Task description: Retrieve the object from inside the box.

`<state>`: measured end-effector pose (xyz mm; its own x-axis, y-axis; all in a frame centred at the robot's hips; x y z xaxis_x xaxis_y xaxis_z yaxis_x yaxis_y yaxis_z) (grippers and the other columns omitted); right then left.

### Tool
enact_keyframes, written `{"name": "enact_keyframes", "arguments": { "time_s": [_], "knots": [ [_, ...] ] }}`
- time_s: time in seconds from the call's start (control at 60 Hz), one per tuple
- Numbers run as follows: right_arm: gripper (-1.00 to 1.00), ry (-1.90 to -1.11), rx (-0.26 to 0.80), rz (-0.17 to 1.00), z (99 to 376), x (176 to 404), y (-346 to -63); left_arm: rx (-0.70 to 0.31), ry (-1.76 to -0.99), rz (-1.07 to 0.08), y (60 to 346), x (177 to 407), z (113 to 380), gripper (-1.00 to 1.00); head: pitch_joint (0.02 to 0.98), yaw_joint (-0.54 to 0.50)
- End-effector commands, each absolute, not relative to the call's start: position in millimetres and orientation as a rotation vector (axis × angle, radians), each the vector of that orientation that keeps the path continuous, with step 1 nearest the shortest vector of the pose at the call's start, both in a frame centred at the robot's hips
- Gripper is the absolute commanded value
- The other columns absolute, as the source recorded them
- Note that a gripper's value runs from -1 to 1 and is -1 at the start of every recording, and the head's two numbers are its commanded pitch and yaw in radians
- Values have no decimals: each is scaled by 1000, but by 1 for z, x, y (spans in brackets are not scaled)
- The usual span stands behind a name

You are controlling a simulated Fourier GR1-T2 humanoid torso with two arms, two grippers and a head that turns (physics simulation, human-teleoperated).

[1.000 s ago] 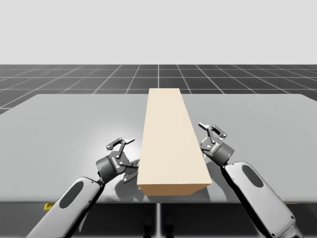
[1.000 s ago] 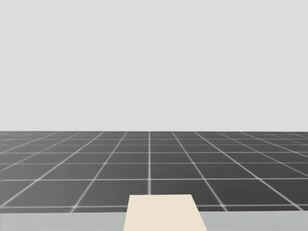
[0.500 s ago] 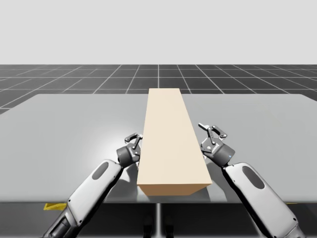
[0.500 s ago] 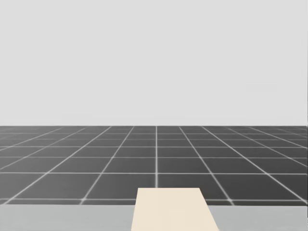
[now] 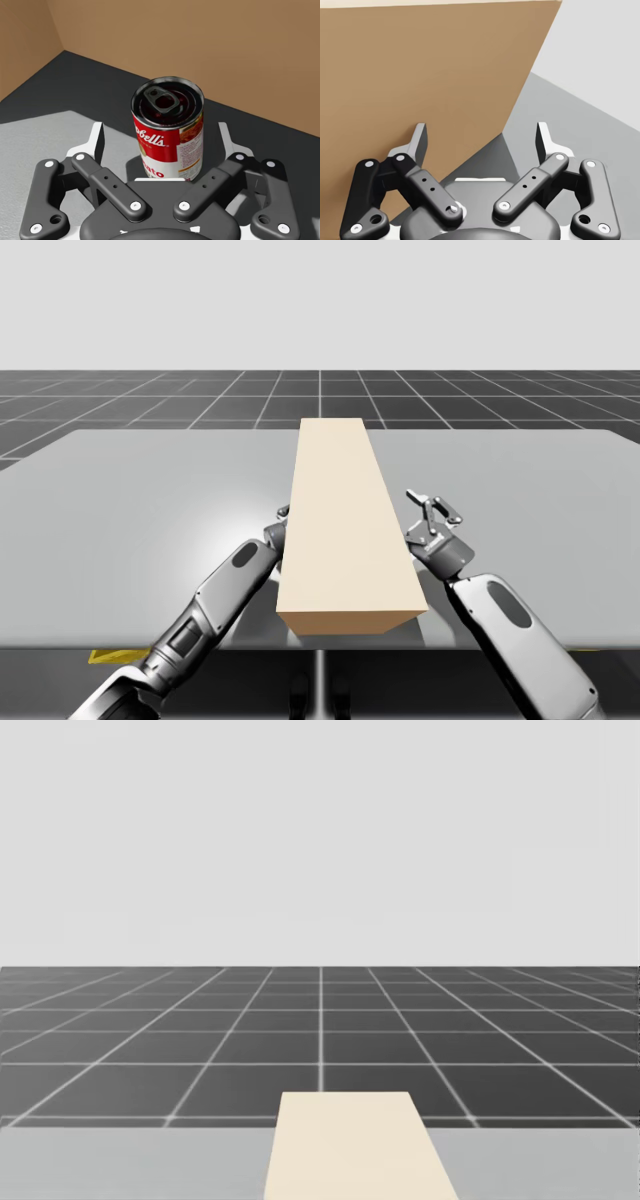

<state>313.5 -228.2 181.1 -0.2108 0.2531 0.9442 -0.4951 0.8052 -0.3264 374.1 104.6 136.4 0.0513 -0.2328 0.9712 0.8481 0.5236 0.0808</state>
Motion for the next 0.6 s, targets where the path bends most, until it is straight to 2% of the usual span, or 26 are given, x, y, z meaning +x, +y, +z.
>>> {"name": "enact_keyframes", "arguments": {
  "time_s": [0.017,0.167,0.183,0.2,0.217,0.233,0.45,0.6],
  "knots": [
    [-1000,-1596,370,851,176,305,-194,-643,-1249,-925,83,388,134,-1000,135,-5],
    [-1000,-1598,374,854,176,304,-195,-650,-1236,-926,78,393,129,-1000,141,-8],
    [-1000,-1599,376,855,176,304,-195,-648,-1239,-934,77,393,128,-973,142,-7],
    [-1000,-1599,376,857,176,304,-195,-644,-1244,-936,77,393,127,-827,141,-7],
    [-1000,-1599,377,858,176,304,-195,-650,-1236,-936,77,393,127,897,141,-7],
    [-1000,-1600,378,858,176,304,-195,-651,-1238,-935,77,393,127,1000,141,-7],
    [-1000,-1578,427,896,177,299,-209,-657,-1243,-934,87,387,136,1000,137,1],
    [-1000,-1544,439,920,173,297,-223,-611,-1284,-903,120,389,152,1000,132,5]
  ]
}}
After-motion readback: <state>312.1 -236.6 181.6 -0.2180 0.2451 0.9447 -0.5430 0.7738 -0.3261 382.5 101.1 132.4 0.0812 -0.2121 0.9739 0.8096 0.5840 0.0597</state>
